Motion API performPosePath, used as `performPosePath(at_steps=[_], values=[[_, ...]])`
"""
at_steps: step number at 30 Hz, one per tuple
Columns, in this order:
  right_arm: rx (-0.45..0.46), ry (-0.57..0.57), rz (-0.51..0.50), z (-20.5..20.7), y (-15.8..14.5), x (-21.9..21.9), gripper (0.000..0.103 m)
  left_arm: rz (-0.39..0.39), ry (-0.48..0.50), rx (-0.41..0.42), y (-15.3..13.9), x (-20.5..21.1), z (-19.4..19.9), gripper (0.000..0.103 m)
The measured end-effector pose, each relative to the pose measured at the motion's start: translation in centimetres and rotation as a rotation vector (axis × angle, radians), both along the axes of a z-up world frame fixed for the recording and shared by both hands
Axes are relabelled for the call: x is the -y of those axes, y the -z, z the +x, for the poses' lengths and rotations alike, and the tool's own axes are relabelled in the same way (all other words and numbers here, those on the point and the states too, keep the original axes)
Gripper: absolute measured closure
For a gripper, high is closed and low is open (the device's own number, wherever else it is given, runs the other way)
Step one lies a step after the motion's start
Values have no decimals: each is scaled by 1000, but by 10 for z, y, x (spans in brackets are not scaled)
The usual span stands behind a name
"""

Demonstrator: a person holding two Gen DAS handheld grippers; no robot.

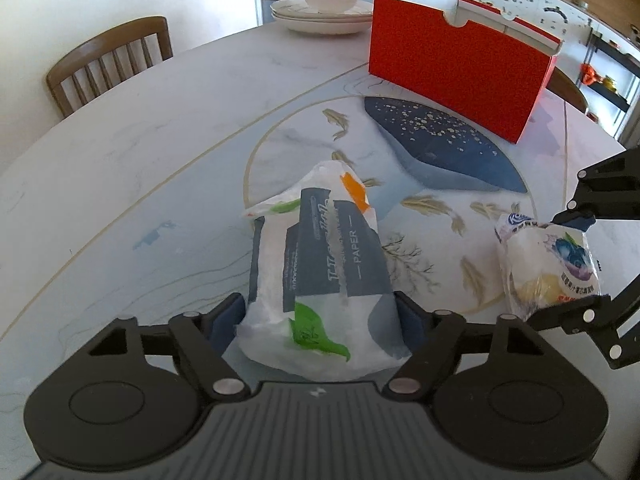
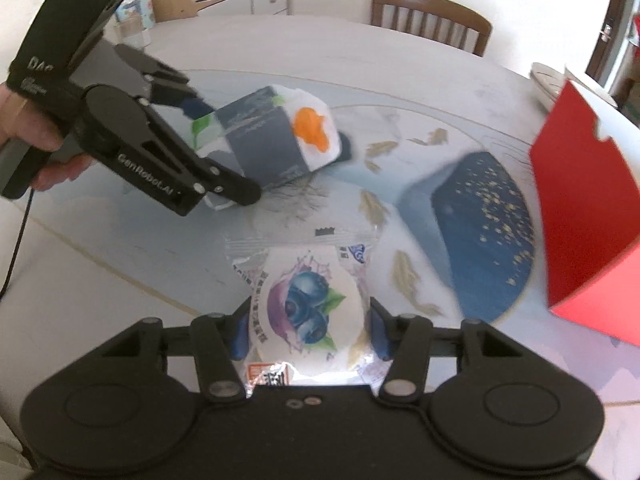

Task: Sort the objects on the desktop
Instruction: 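Carry the tissue pack and bread bag with both tools over the red box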

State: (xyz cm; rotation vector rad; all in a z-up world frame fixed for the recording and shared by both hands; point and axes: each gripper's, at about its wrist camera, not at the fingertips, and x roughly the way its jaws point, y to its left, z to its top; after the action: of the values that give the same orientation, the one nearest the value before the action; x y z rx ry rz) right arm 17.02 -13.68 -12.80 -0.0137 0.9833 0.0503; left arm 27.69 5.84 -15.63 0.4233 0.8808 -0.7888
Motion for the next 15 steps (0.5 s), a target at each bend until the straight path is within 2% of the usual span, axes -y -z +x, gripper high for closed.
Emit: performPosePath(at_steps=[6,15], values=[[35,53,26,-19,-14,20,49,-7,-74,5,-8,10,-14,36],[102,67,63,-45,-45,58,49,-99,-155,-22,-40,32,-49,36]])
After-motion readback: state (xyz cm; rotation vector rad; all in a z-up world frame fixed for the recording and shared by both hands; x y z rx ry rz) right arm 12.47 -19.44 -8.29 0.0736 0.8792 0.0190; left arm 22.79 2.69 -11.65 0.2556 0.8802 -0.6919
